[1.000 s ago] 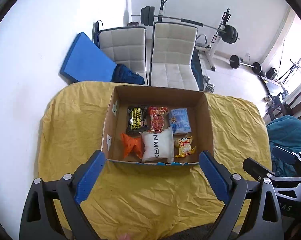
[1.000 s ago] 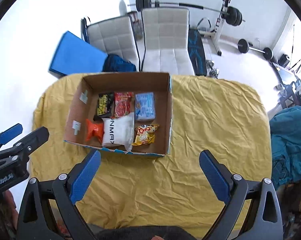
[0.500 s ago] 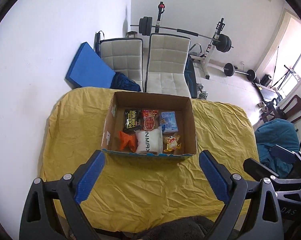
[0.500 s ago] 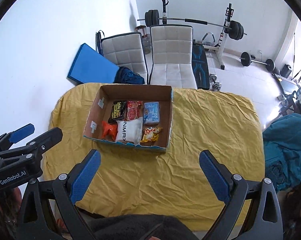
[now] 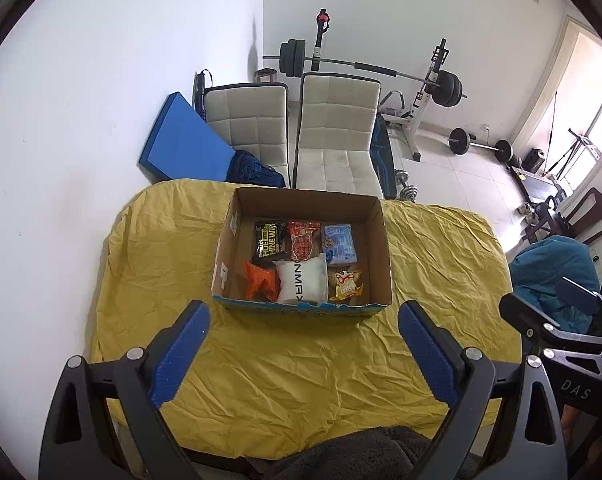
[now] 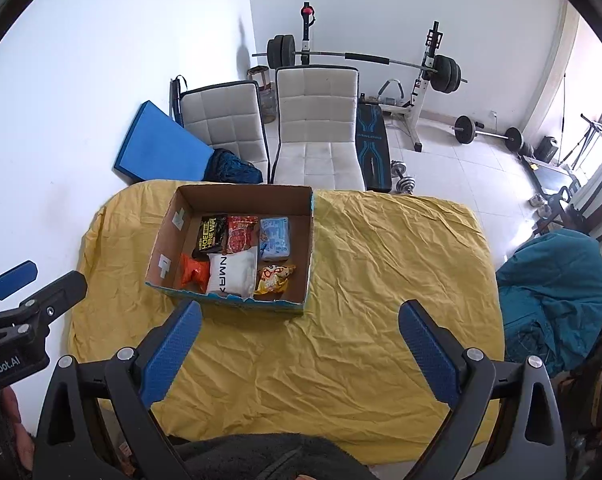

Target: Organize soft objects

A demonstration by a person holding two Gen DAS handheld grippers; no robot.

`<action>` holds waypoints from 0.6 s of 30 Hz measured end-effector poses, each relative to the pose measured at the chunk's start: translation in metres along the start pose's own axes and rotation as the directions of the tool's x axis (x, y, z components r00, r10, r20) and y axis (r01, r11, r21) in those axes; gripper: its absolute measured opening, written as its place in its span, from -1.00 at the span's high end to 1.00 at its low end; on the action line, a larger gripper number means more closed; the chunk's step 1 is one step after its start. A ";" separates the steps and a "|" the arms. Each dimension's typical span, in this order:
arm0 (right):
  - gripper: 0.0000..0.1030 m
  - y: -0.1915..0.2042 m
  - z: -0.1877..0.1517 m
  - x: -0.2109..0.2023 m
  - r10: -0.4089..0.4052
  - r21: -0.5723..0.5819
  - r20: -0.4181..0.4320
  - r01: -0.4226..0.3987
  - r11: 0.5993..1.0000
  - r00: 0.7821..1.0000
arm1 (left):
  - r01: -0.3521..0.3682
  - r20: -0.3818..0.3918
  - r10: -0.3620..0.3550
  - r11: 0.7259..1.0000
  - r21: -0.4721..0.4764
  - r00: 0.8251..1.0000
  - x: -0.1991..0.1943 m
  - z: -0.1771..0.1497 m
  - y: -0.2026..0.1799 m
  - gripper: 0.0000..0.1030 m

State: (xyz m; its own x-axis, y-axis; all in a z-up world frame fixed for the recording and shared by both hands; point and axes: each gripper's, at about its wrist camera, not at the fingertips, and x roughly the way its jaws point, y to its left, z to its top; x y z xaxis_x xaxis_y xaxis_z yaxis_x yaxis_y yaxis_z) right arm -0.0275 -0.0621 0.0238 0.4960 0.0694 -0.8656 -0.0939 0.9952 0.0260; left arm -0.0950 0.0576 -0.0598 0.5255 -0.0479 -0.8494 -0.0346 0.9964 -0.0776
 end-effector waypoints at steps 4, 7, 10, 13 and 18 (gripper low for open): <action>-0.95 -0.003 0.001 -0.006 -0.008 0.014 0.011 0.008 1.000 1.000 | 0.000 0.006 0.000 1.000 -0.008 1.000 -0.002 -0.001 0.002 -0.87; -0.95 -0.004 0.001 -0.007 -0.012 0.025 0.013 0.012 1.000 1.000 | 0.005 0.007 -0.005 1.000 -0.007 1.000 -0.003 -0.002 0.002 -0.87; -0.95 -0.003 0.000 -0.007 -0.015 0.027 0.009 0.015 1.000 1.000 | 0.008 0.008 -0.007 1.000 -0.004 1.000 -0.003 -0.001 0.002 -0.87; -0.95 -0.003 0.000 -0.007 -0.015 0.028 0.009 0.014 1.000 1.000 | 0.015 0.007 -0.015 1.000 -0.004 1.000 -0.003 0.000 0.001 -0.87; -0.95 -0.005 -0.001 -0.006 -0.014 0.039 0.002 0.014 0.999 1.000 | 0.013 0.002 -0.013 1.000 -0.006 1.000 -0.003 0.000 0.002 -0.87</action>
State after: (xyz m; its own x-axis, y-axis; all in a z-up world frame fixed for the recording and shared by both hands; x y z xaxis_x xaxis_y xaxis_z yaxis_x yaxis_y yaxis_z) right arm -0.0311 -0.0676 0.0283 0.4988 0.0554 -0.8649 -0.0533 0.9980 0.0332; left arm -0.0970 0.0599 -0.0577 0.5277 -0.0604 -0.8473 -0.0330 0.9953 -0.0914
